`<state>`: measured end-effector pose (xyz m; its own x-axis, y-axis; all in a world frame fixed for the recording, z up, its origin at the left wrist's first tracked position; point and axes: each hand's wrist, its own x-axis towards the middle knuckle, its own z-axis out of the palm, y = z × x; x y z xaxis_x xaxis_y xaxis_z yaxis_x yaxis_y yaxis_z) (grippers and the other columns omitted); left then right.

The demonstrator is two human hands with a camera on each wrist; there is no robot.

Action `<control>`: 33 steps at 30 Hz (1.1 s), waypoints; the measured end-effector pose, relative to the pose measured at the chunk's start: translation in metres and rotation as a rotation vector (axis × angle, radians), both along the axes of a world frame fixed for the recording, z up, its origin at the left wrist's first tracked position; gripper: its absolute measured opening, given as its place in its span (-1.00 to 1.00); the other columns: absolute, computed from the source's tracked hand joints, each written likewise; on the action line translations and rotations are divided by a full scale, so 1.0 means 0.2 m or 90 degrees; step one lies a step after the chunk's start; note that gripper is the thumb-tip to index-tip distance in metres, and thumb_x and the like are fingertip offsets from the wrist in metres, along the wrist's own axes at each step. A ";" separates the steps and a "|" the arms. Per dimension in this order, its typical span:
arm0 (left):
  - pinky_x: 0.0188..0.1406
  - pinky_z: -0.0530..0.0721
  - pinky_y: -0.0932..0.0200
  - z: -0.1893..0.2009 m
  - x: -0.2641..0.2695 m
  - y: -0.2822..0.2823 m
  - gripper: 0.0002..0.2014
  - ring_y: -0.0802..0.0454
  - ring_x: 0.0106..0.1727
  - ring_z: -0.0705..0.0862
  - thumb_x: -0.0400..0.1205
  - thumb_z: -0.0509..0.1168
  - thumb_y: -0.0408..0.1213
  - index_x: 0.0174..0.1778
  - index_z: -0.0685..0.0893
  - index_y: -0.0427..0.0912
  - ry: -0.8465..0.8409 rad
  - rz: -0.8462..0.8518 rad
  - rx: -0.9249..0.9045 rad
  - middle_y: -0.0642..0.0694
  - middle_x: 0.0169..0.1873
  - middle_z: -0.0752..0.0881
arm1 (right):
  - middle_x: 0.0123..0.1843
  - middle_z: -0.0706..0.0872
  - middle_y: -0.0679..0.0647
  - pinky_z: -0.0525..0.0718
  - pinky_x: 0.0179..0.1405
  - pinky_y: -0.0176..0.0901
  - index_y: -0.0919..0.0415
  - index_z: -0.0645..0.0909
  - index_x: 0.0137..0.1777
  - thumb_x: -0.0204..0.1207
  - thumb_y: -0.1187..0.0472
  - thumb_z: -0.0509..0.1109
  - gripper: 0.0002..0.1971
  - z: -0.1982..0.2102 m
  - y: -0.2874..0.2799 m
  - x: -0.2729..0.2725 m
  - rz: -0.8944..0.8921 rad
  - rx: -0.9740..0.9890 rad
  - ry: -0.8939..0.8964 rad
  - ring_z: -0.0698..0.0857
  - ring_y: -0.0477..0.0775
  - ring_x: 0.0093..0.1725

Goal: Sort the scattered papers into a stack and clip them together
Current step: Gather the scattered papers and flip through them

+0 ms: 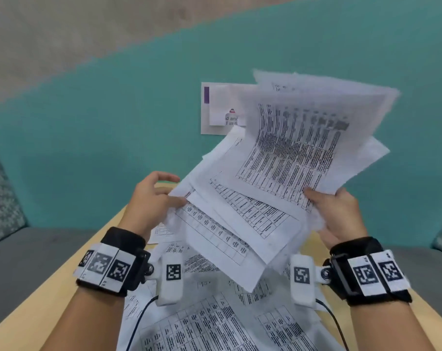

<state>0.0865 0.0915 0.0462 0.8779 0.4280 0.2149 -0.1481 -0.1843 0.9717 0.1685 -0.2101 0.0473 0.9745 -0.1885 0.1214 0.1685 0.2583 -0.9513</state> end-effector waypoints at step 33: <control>-0.22 0.80 0.27 0.06 -0.04 -0.10 -0.81 0.15 -0.15 0.89 0.55 0.54 -0.46 0.01 0.83 -0.12 -0.141 -0.048 0.061 0.12 -0.17 0.91 | -0.40 0.77 -0.39 0.63 -0.24 -0.48 0.00 0.62 -0.26 0.55 0.45 0.50 -0.68 0.05 0.08 -0.13 0.055 -0.225 -0.228 0.70 -0.43 -0.37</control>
<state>0.0791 0.0717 0.0591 0.8336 0.3318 0.4416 -0.3720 -0.2537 0.8929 0.1417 -0.1935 0.0583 0.8700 0.0045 0.4930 0.4928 -0.0415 -0.8692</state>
